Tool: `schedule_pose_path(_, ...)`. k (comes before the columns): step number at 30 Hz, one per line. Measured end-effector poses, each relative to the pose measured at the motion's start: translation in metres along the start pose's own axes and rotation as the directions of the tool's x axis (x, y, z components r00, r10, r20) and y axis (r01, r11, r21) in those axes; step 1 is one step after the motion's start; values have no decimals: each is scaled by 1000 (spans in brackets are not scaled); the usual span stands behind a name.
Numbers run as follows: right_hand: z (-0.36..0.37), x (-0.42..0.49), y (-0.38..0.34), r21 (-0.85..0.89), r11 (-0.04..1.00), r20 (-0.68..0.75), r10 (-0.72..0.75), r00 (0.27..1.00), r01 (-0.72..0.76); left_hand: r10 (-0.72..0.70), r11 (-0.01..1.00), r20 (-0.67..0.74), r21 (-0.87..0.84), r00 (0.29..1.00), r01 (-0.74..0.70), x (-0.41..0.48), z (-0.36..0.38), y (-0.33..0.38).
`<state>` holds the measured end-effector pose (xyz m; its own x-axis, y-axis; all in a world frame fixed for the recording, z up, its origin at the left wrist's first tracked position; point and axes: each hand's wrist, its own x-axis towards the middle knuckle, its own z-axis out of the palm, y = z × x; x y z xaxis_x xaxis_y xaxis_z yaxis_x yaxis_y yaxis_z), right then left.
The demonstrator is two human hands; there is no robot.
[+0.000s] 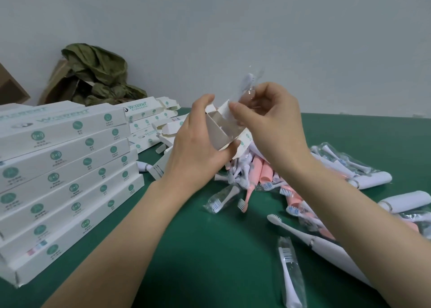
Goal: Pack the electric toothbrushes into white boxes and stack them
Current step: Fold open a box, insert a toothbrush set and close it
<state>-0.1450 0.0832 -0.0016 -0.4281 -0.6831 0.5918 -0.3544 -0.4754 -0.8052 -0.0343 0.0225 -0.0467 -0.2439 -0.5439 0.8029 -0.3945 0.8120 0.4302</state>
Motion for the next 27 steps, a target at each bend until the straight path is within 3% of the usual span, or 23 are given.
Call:
schedule_pose_path(5, 9, -15, -2, -148, 960, 59, -230, 972, 236, -6, 999, 4, -37, 1000, 6, -3, -2, 1)
schedule_pose_path(11, 18, -14, 9, -339, 884, 53, -324, 945, 322, -25, 997, 4, -66, 1000, 26, 0, -3, 0)
schedule_pose_path(13, 23, -14, 11, -411, 829, 128, -359, 925, 379, -35, 995, 6, -94, 999, 36, 1, -3, 1)
schedule_pose_path(16, 23, -17, 12, -423, 781, 282, -369, 886, 460, -56, 992, -24, -112, 998, 53, 3, -4, -1)
schedule_pose_path(20, 14, -14, 10, -337, 858, 135, -364, 922, 388, -54, 997, -24, -63, 998, 52, 2, -5, -4)
schedule_pose_path(24, 15, -10, 11, -462, 736, 450, -286, 846, 495, -65, 997, 3, -47, 998, 65, 3, -6, -7)
schedule_pose_path(25, 15, -10, 12, -457, 743, 468, -266, 843, 489, -65, 997, 0, -41, 998, 65, 4, -7, -8)
schedule_pose_path(27, 10, -10, 14, -428, 812, 341, -260, 903, 396, -44, 999, -26, -13, 999, 43, 4, -7, -10)
